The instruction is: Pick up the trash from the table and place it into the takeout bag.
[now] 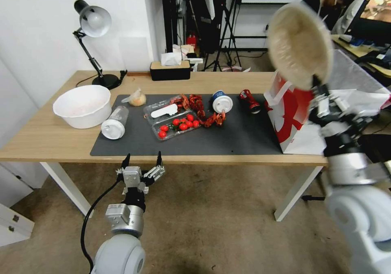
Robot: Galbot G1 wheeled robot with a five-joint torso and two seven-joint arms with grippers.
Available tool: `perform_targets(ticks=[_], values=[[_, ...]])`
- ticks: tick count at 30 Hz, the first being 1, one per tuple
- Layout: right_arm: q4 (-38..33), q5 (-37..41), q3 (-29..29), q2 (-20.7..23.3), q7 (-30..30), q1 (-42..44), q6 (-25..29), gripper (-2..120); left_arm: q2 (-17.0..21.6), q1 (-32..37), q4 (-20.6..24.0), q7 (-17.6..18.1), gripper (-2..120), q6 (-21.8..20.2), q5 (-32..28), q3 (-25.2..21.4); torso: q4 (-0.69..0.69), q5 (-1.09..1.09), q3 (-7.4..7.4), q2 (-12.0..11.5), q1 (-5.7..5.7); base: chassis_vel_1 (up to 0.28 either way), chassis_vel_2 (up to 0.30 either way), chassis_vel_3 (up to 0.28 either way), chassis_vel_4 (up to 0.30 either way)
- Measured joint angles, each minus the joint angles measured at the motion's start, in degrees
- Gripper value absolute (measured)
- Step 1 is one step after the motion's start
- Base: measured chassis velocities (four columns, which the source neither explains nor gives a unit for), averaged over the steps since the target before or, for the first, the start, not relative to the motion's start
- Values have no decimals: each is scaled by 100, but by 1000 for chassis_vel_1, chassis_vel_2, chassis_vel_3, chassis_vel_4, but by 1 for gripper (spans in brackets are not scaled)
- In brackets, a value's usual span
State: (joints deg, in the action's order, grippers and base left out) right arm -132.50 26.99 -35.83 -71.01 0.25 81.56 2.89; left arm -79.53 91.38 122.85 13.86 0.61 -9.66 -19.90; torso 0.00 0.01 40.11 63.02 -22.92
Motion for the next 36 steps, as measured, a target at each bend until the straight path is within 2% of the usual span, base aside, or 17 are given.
perform_targets(ticks=[1, 4, 5, 8, 9, 12, 13, 17, 18, 21, 24, 25, 28, 29, 32, 33, 36], values=[[0, 0, 0, 0, 0, 0, 0, 0, 0, 0, 0, 0, 100, 0, 0, 0, 0, 0, 0, 0, 0, 0, 0, 0, 0], [71, 672, -464, 682, 612, -507, -26, 0, -17, -3, -28, 14, 100, -1, -5, -13, 0, 0, 0, 0, 0, 0, 0, 0, 0], [71, 672, -464, 682, 612, -507, -26, 0, -17, -3, -28, 14, 100, -1, -5, -13, 0, 0, 0, 0, 0, 0, 0, 0, 0], [329, 1933, -878, 1298, 1116, -930, -439, 1, -40, -3, -67, 16, 100, 6, -11, -27, 0, 0, 0, 0, 0, 0, 0, 0, 0], [329, 1933, -878, 1298, 1116, -930, -439, 1, -40, -3, -67, 16, 100, 6, -11, -27, 0, 0, 0, 0, 0, 0, 0, 0, 0], [747, 2399, -1107, 1754, 1321, -1182, -732, 13, -40, 35, -73, 9, 100, 28, -22, -55, 0, 0, 0, 0, 0, 0, 0, 0, 0], [747, 2399, -1107, 1754, 1321, -1182, -732, 13, -40, 35, -73, 9, 100, 28, -22, -55, 0, 0, 0, 0, 0, 0, 0, 0, 0], [869, 2486, -1116, 1832, 1412, -1174, -910, 26, -37, 37, -103, 6, 100, 49, -8, -65, 0, -1, 0, 0, 0, 0, 0, 0, 0], [872, 2487, -1115, 1812, 1422, -1156, -943, 34, -41, 37, -134, 7, 100, 89, 91, -75, -1, 0, 0, 0, 0, 0, 0, 0, 0], [893, 2482, -1115, 1807, 1440, -1151, -954, 40, -34, 35, -201, -1, 100, 163, 204, -99, 0, -1, 0, 0, 0, 0, 0, 0, 0], [894, 2461, -1153, 1802, 1453, -1090, -937, 56, -1, 25, -210, -10, 100, 179, 194, -109, 0, -2, 0, 0, 0, 0, 0, 0, 0], [894, 2461, -1153, 1802, 1453, -1090, -937, 56, -1, 25, -210, -10, 100, 179, 194, -109, 0, -2, 0, 0, 0, 0, 0, 0, 0], [763, 2467, -1152, 1673, 1401, -980, -861, 71, 2, 28, -210, -87, 100, 175, 195, -118, 0, -2, 0, 0, 0, 0, 0, 0, 0], [763, 2467, -1152, 1673, 1401, -980, -861, 71, 2, 28, -210, -87, 100, 175, 195, -118, 0, -2, 0, 0, 0, 0, 0, 0, 0], [375, 2530, -1113, 1421, 1172, -709, -620, 87, -4, -4, -207, -176, 100, 160, 180, -102, -1, -1, 0, 0, 0, 0, 0, 0, 0], [375, 2530, -1113, 1421, 1172, -709, -620, 87, -4, -4, -207, -176, 100, 160, 180, -102, -1, -1, 0, 0, 0, 0, 0, 0, 0], [-252, 2393, -932, 1205, 981, -267, -561, 98, 6, 33, -230, -231, 100, 202, 161, -96, 0, -3, -1, 0, 0, 0, 0, 0, 0]])
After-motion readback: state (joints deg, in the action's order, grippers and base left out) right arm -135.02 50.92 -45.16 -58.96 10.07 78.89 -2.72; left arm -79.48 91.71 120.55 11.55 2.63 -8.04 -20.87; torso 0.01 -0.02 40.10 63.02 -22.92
